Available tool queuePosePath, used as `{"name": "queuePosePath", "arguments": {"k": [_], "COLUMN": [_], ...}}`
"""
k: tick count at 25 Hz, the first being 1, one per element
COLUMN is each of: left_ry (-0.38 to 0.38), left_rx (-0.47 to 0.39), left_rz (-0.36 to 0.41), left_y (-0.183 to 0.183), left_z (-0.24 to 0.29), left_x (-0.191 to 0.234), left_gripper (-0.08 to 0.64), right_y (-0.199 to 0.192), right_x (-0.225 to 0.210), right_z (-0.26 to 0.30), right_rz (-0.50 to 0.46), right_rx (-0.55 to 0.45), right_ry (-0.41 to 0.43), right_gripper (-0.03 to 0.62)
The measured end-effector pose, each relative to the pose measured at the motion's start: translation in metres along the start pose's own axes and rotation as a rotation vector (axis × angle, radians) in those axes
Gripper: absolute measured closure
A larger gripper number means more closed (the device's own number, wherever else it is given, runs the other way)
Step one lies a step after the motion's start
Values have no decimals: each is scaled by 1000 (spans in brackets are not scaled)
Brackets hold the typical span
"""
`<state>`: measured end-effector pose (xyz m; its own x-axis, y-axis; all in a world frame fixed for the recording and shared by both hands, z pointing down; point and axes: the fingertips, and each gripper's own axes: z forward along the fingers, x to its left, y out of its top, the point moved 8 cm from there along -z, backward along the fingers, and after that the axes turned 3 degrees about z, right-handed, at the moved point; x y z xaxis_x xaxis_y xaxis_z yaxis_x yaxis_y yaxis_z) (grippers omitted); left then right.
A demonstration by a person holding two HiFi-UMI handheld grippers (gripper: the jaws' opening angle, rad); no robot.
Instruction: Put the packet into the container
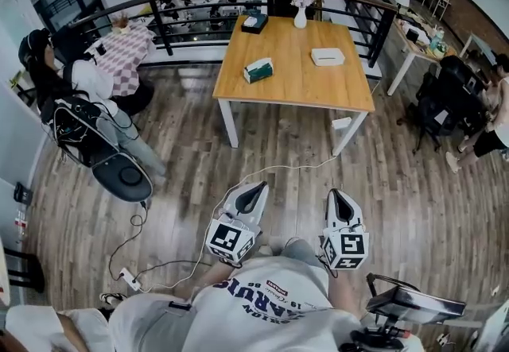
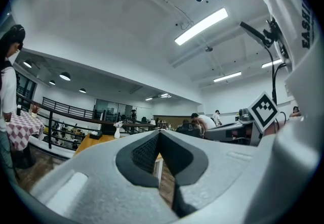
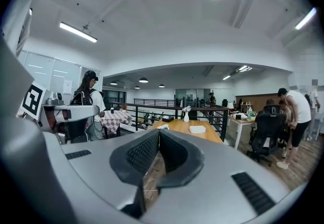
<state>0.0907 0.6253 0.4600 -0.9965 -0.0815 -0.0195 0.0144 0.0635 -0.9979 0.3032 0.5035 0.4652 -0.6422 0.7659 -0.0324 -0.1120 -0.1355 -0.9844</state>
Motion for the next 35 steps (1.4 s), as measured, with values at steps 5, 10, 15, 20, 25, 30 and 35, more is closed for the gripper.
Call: {"name": "queuePosePath", "arguments": {"k": [5,10,15,20,25,30,35], "left_ry": [-19,8,46,75,92,85,98], "left_rx": [-5,-7,-7,-3,9,35,53], "left_rz": [-7,-23,-41,-38,-42,-18,-13], "left_y": [-4,-8,-16,-18,-22,-24,-25], "left_z": [-7,-18,-13,-8,11,52,90], "left_x": [5,13,22,26,34,42,55], "left_gripper": [557,557,557,557,557,557,557], "right_y": [-4,4,7,9,10,8,16], "right_x": [-2,10,6,-4,-16,-43,-74], "right_z": [-1,1,14,31,58,93,127], "right_rz": [24,11,-7,-2,9,33,44], "right_rx": [37,35,34,33,31,48,51], "right_ry": [-16,2,14,22,36,54,50], "right_gripper": [583,583,583,583,583,583,583]}}
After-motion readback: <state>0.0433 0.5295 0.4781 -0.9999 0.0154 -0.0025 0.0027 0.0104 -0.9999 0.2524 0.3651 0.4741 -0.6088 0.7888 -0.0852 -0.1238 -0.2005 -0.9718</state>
